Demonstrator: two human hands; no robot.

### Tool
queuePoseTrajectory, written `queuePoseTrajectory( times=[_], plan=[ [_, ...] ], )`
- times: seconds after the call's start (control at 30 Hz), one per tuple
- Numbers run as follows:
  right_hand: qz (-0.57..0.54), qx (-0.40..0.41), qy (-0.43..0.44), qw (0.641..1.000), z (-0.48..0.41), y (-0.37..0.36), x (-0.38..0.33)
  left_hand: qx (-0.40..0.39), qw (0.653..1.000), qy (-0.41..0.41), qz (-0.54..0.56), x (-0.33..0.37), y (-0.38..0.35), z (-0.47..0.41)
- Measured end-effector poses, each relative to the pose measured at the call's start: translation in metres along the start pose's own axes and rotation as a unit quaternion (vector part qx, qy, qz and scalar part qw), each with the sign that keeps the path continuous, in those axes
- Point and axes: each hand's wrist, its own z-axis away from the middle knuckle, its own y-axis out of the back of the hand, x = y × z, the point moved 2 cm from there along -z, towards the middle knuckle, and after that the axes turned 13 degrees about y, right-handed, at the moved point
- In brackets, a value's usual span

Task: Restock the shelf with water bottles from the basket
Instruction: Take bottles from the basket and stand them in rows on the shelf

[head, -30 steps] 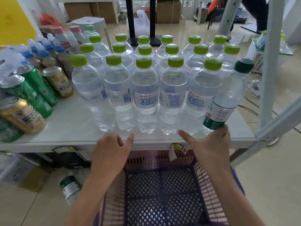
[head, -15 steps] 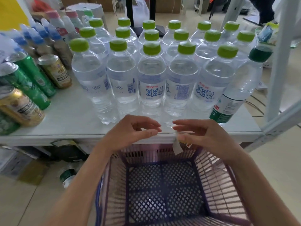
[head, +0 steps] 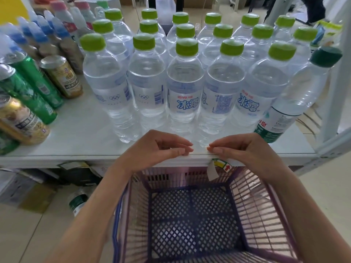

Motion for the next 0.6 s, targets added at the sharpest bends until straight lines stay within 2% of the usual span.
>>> queuePoseTrajectory(
  times=[0.6],
  plan=[
    [-0.008,0.065,-0.001,0.998,-0.0057,-0.0088,0.0046,0.004,1.0,-0.01,0.014,-0.0002,-0.0006,-0.0028]
  ],
)
